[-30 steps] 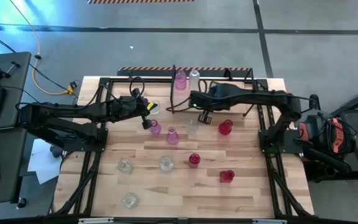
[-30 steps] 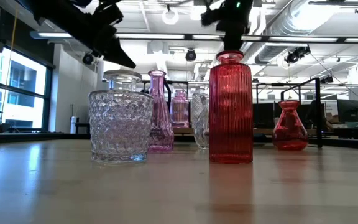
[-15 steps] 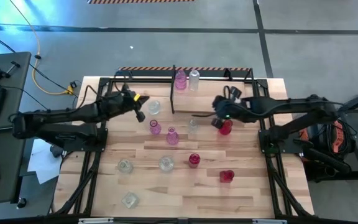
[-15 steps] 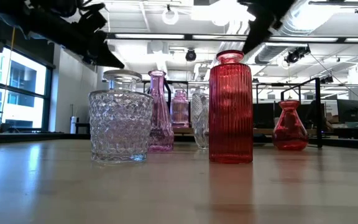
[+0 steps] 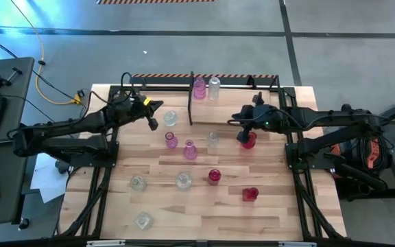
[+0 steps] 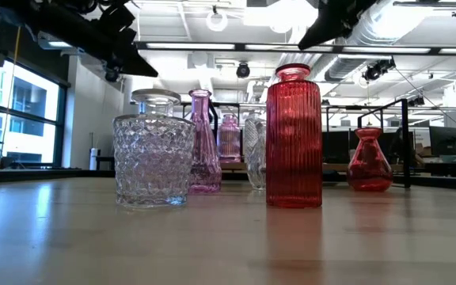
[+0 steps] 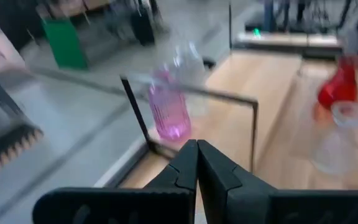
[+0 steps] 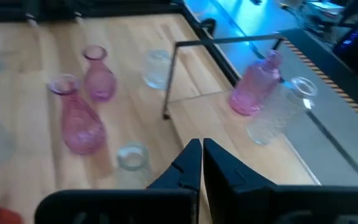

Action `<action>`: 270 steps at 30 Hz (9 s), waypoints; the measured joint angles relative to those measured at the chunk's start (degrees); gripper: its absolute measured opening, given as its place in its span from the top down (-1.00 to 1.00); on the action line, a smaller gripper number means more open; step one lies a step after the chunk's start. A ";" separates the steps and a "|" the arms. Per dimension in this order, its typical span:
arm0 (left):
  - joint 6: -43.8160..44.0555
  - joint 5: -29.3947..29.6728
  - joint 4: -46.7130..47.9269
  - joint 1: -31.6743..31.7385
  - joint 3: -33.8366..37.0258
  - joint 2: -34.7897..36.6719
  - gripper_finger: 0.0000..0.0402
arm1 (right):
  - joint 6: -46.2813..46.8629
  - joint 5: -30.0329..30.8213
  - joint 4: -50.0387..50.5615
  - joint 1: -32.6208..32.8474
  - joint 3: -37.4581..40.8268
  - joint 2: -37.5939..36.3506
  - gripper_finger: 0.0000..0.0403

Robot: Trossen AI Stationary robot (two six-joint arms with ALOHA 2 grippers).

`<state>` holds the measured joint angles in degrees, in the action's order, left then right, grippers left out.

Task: Sort vases onto shelf
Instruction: Align the transparent vase with the other transparent vase on the shelf

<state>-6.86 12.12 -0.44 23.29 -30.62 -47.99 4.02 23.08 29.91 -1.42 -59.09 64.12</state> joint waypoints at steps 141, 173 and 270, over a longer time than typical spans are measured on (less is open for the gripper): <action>-1.87 -13.25 46.98 11.24 -36.34 -35.28 0.89 | -14.10 0.06 1.07 -0.10 -0.07 0.02 1.00; -9.95 -10.24 53.21 1.09 -73.73 -51.99 0.89 | 0.09 -8.90 2.28 -7.50 11.31 -0.13 1.00; -17.70 -8.52 52.25 -1.38 -89.28 -80.76 0.47 | 0.47 -26.55 -5.51 8.23 15.89 -0.13 1.00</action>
<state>-24.56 3.60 51.81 21.91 -119.90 -128.75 4.49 -3.47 24.40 6.81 -43.20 63.99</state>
